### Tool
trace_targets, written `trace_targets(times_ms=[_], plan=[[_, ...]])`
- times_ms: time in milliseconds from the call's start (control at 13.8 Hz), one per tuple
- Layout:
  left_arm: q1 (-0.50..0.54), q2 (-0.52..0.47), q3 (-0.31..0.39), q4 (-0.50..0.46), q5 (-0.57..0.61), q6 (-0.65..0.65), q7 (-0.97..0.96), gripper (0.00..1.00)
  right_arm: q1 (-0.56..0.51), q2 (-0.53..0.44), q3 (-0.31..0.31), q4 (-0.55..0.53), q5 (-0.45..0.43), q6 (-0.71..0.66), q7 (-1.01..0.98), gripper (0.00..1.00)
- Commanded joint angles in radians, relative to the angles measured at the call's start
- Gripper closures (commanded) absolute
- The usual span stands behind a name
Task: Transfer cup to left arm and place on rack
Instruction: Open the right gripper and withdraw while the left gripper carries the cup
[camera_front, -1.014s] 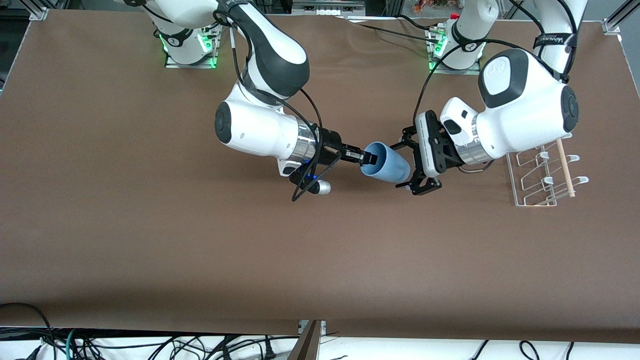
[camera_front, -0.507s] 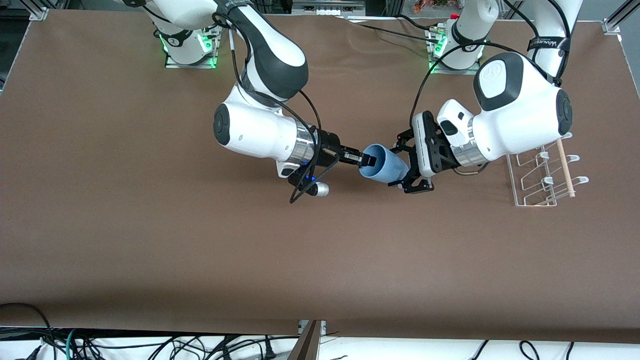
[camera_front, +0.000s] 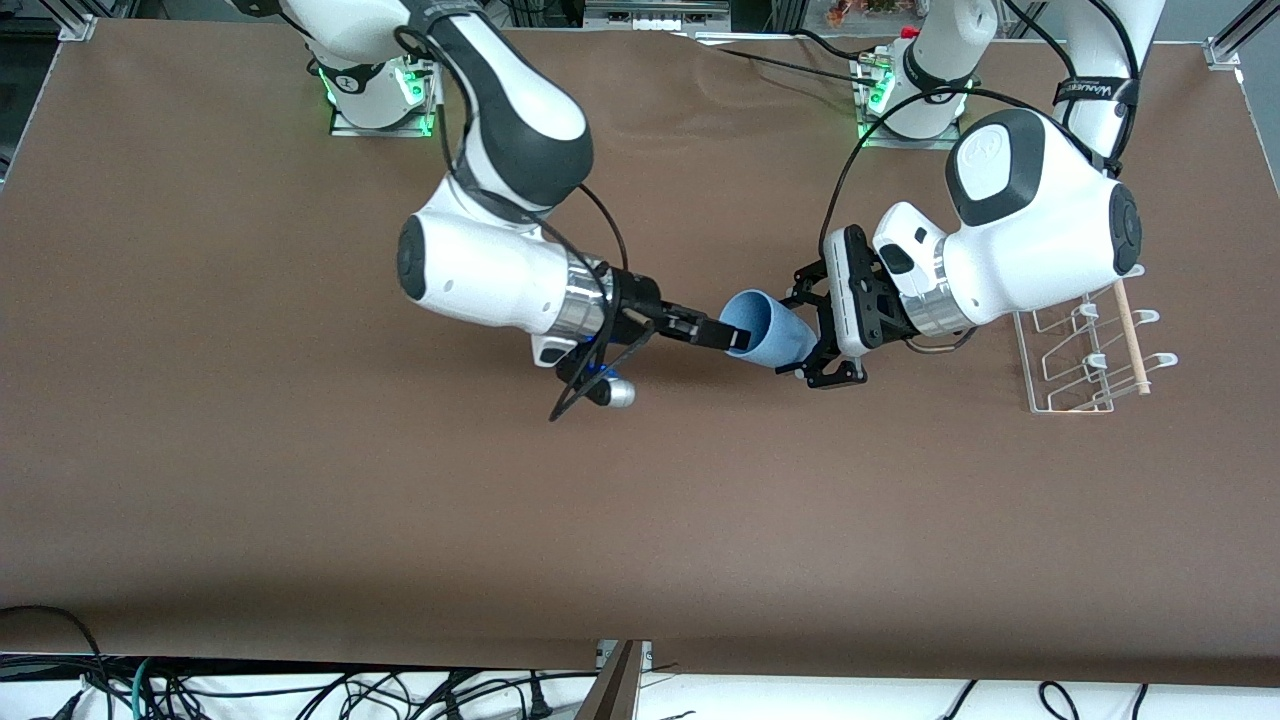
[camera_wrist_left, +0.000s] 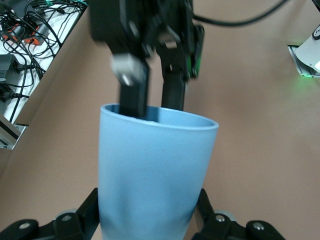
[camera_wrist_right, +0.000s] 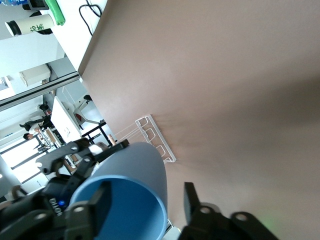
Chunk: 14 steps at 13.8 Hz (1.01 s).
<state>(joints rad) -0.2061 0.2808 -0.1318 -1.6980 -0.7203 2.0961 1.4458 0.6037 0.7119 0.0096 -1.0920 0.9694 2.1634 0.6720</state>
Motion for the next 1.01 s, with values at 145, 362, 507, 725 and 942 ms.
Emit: trace_targets(times_ms=[145, 362, 507, 725, 942], plan=[[0.054, -0.034, 0.012, 0.014, 0.036, -0.14, -0.01, 0.85, -0.126, -0.052, 0.001, 0.03, 0.008, -0.198, -0.012, 0.0], [0.096, -0.046, 0.015, 0.014, 0.222, -0.235, -0.064, 0.89, -0.18, -0.061, 0.001, 0.03, -0.151, -0.307, -0.074, 0.0], [0.128, -0.048, 0.018, 0.015, 0.364, -0.287, -0.105, 0.92, -0.185, -0.089, 0.001, 0.029, -0.372, -0.356, -0.078, 0.0], [0.128, -0.052, 0.017, 0.043, 0.62, -0.402, -0.209, 0.96, -0.2, -0.101, -0.019, 0.029, -0.581, -0.489, -0.081, 0.0], [0.12, -0.051, 0.006, 0.073, 0.873, -0.577, -0.317, 0.96, -0.199, -0.123, -0.069, 0.024, -0.763, -0.539, -0.181, 0.0]])
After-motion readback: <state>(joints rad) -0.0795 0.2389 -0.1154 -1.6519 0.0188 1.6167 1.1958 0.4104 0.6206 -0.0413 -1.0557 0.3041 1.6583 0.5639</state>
